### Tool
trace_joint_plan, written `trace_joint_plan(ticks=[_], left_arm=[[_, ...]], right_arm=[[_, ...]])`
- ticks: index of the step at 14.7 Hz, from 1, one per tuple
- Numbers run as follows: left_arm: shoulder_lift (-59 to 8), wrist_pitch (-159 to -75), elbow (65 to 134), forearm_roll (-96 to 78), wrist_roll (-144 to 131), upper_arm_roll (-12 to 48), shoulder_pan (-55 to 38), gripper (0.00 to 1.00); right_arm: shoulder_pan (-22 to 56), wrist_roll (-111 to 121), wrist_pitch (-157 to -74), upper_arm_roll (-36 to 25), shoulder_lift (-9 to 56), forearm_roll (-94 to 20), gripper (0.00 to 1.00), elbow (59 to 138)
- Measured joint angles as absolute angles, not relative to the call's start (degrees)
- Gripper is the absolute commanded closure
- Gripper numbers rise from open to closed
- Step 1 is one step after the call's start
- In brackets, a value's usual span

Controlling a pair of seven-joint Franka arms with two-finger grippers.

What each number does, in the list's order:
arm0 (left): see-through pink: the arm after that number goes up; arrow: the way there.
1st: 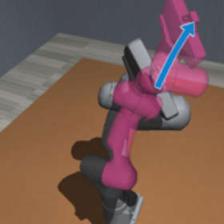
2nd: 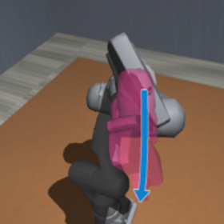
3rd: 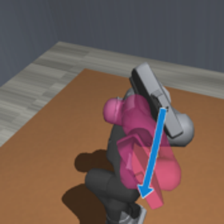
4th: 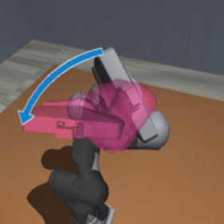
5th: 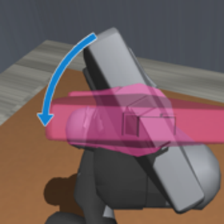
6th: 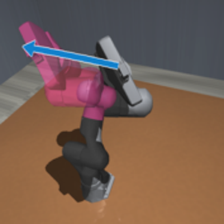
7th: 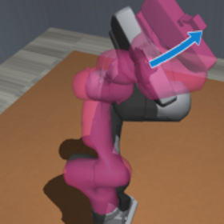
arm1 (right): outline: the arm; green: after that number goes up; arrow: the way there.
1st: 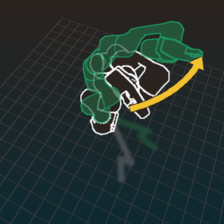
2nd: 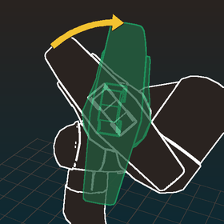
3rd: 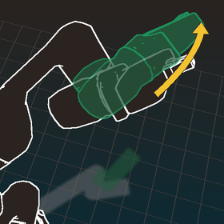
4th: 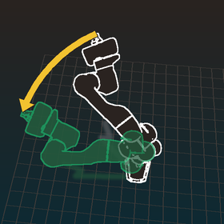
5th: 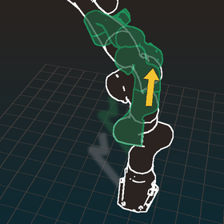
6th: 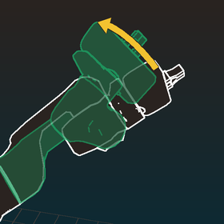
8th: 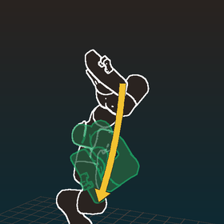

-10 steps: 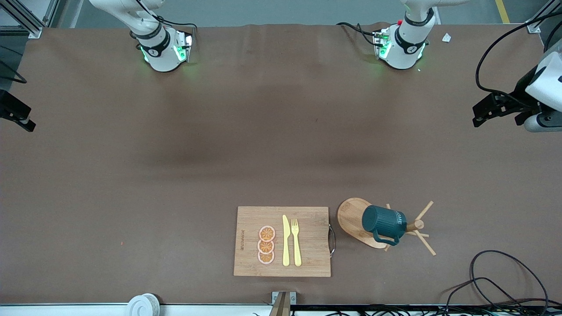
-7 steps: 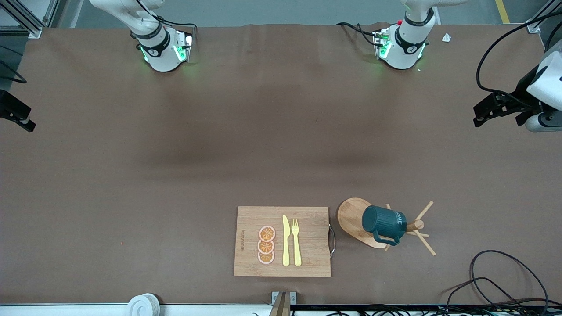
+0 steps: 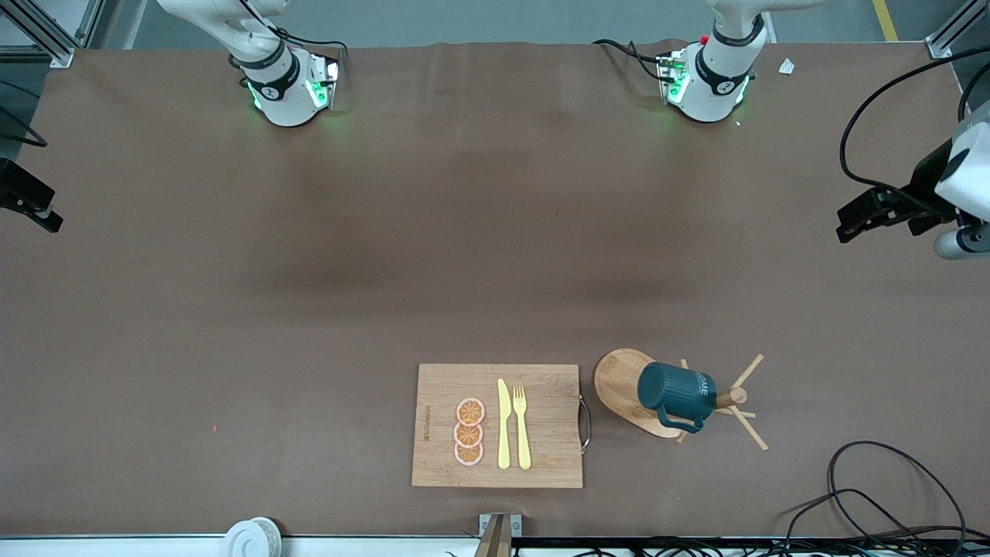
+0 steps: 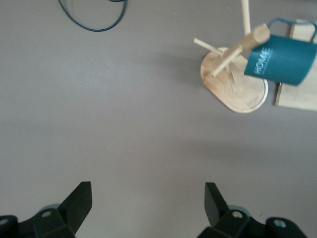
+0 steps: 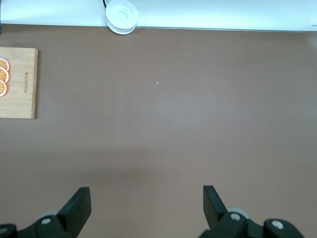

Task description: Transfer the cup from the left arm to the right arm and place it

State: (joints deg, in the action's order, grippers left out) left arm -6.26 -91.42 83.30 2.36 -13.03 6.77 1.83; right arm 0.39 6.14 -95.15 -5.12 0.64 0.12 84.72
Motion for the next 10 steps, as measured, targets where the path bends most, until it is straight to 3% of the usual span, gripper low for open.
trace_joint_plan(ticks=[10], left_arm=[[-15.65,-109.05,85.6,-3.46,-36.5,7.89,0.14,0.0]], right_arm=[[0.39,6.14,-95.15,-5.13,0.64,0.12,0.0,84.71]])
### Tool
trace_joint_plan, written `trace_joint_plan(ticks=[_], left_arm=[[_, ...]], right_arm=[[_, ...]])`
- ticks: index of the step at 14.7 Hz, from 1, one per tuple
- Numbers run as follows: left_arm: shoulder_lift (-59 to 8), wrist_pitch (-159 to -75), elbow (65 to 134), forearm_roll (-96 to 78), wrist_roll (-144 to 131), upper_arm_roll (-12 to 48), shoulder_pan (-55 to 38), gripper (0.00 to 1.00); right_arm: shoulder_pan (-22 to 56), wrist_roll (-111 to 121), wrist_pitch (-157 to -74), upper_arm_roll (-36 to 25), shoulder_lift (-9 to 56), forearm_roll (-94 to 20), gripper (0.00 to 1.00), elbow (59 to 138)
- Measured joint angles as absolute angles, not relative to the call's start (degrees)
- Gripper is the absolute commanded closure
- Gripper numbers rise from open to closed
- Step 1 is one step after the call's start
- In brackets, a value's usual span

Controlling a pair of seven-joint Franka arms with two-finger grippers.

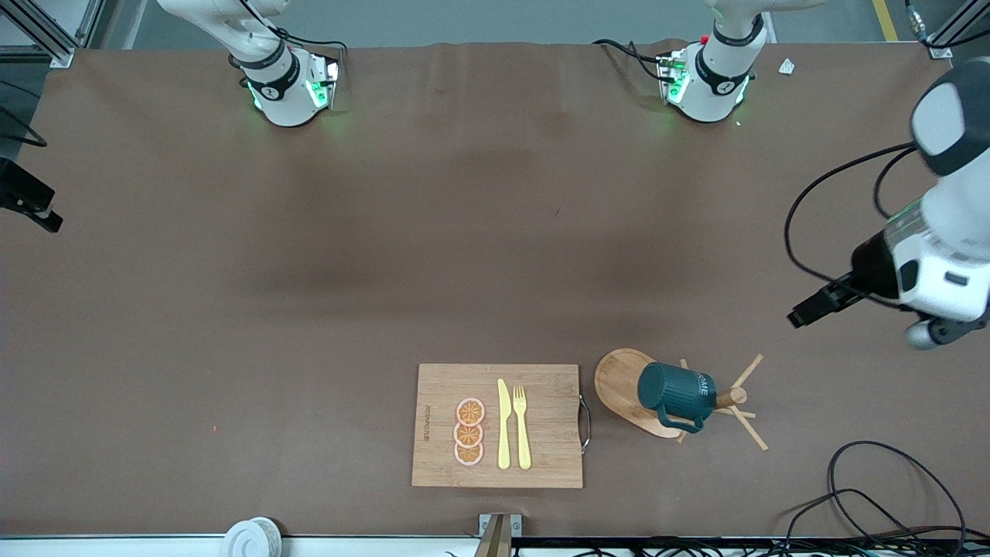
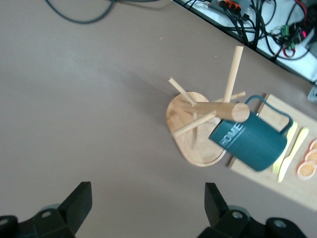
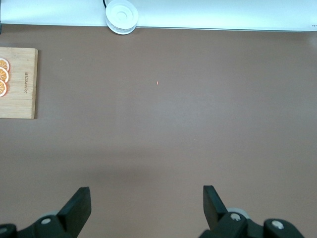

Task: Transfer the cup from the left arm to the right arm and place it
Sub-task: 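Reach the left gripper down to the teal HOME mug on the stand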

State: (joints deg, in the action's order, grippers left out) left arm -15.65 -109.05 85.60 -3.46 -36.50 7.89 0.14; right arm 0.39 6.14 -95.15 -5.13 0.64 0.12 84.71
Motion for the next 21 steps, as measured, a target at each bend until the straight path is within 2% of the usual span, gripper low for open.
trace_joint_plan(ticks=[9,14,21], left_arm=[[-25.05,-127.5,85.63,-3.47,-75.67,9.41,-6.04,0.0],[-28.7,-129.02,84.61,-5.91,-87.09,9.5,-6.5,0.0],[-31.69,-130.44,84.0,-12.28,-88.53,9.5,-6.43,0.0]], right_arm=[[0.39,6.14,-95.15,-5.13,0.65,0.12,0.0,84.7],[0.39,6.14,-95.15,-5.13,0.65,0.12,0.0,84.7],[0.39,6.14,-95.15,-5.13,0.65,0.12,0.0,84.7]])
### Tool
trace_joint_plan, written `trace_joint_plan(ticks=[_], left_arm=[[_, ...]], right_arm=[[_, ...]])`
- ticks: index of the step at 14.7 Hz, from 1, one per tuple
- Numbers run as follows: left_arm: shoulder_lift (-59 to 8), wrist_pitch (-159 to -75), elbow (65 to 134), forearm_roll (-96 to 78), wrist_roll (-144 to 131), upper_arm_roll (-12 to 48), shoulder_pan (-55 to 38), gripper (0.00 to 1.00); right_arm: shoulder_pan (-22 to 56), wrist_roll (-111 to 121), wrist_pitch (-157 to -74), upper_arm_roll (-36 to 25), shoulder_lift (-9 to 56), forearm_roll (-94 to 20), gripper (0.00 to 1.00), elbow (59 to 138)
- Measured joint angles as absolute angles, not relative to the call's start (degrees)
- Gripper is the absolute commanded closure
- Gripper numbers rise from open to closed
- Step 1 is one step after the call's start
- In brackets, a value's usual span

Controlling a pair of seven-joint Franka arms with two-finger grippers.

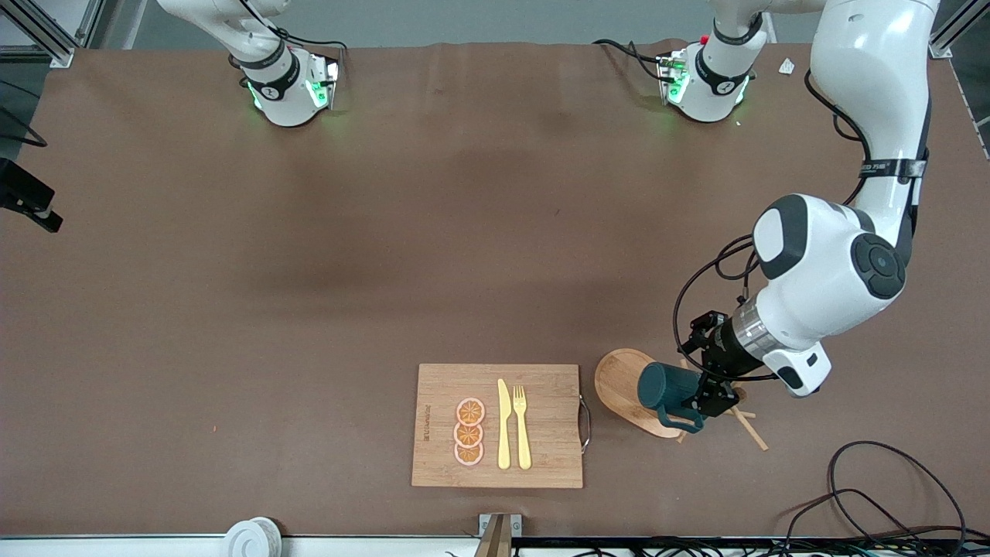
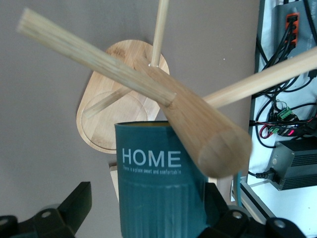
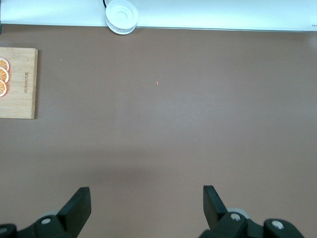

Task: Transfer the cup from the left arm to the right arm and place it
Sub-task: 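Reach the left gripper down to the teal HOME mug on the stand, then close the left gripper on the teal mug's body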

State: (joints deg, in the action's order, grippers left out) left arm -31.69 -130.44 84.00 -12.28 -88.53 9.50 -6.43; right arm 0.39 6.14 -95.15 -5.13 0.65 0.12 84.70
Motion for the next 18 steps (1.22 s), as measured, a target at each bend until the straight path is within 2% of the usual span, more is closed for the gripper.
trace_joint_plan(ticks=[5,7,14,18], left_arm=[[-32.75,-133.62,83.91,-14.37,-88.64,9.53,-6.44,0.02],[-32.96,-134.34,83.89,-14.91,-88.67,9.54,-6.43,0.11],[-33.33,-134.72,83.76,-15.02,-88.76,9.64,-6.48,0.34],[-33.31,-134.74,83.21,-15.06,-89.78,10.78,-7.0,0.36]], right_arm=[[0.39,6.14,-95.15,-5.13,0.65,0.12,0.0,84.7],[0.39,6.14,-95.15,-5.13,0.65,0.12,0.0,84.7],[0.39,6.14,-95.16,-5.13,0.91,0.12,0.0,84.7],[0.39,6.14,-95.2,-5.09,1.29,0.12,0.0,84.7]])
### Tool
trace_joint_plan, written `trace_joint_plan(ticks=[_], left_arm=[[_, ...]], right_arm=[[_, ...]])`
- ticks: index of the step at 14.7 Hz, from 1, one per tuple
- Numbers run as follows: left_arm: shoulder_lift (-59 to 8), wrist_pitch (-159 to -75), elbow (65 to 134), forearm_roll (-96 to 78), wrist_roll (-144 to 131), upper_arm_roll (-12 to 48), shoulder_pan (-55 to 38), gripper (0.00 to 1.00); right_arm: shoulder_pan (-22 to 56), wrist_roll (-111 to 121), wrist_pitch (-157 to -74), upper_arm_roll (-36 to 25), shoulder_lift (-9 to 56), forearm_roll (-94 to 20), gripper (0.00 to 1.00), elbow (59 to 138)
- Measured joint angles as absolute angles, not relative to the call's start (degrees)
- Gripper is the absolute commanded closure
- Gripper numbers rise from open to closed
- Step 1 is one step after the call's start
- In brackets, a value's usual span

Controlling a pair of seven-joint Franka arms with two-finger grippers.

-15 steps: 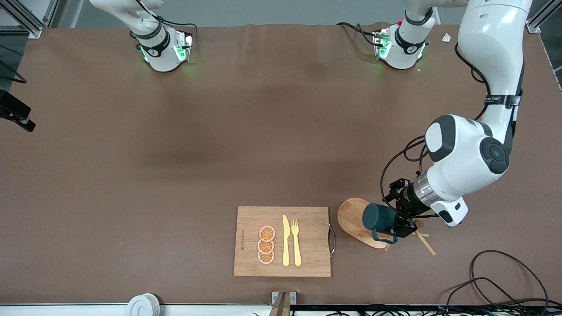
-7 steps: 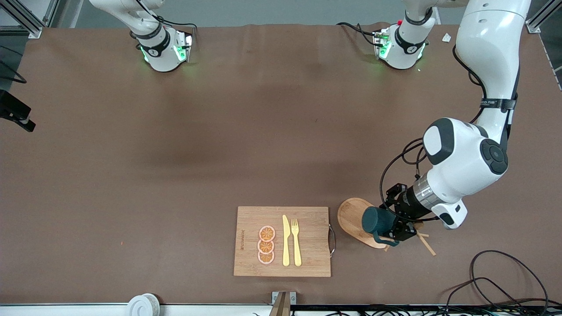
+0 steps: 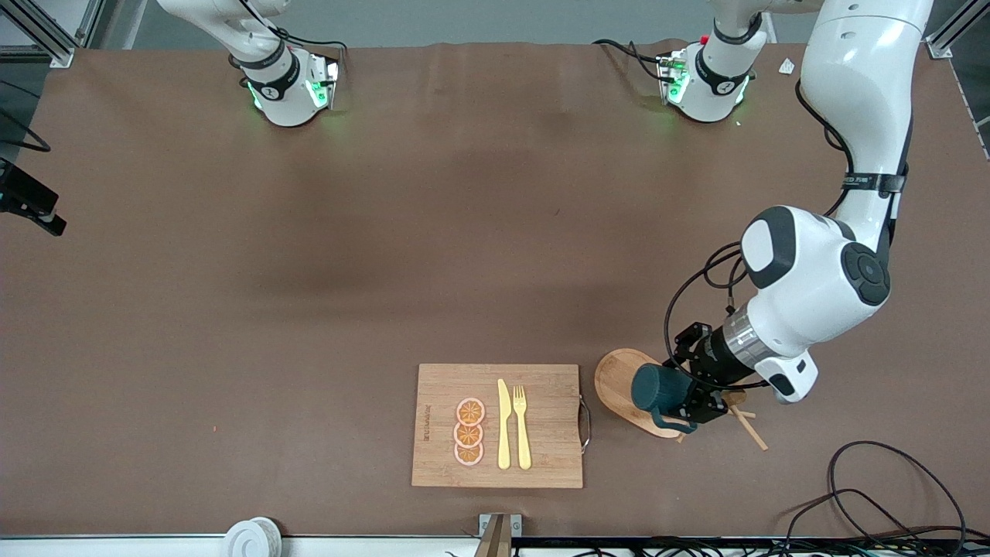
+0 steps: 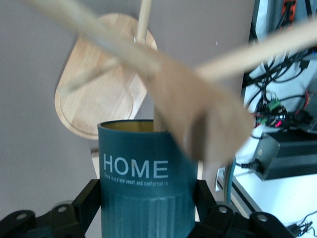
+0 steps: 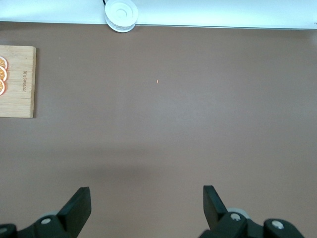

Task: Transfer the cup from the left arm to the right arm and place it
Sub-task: 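Close the left gripper on the teal mug's body, then lift the mug off the stand and carry it toward the table's middle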

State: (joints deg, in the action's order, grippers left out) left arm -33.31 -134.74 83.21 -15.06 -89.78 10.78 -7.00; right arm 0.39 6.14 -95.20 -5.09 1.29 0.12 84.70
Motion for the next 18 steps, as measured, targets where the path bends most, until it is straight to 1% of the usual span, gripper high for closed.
trace_joint_plan(ticks=[5,7,12,18], left_arm=[[-32.01,-134.56,82.22,-14.53,-90.34,11.25,-9.94,0.36],[-31.05,-133.94,82.21,-10.94,-90.44,11.47,-12.06,0.36],[-31.47,-133.72,82.67,7.54,-96.98,11.52,-23.28,0.36],[-36.2,-133.72,83.18,37.26,-106.95,11.18,-34.14,0.36]], right_arm=[[0.39,6.14,-95.24,-5.09,1.32,0.12,0.0,84.67],[0.39,6.14,-95.24,-5.09,1.32,0.12,0.0,84.66],[0.39,6.14,-95.25,-5.08,1.32,0.12,0.0,84.66],[0.39,6.15,-95.26,-5.08,1.33,0.12,0.0,84.65]])
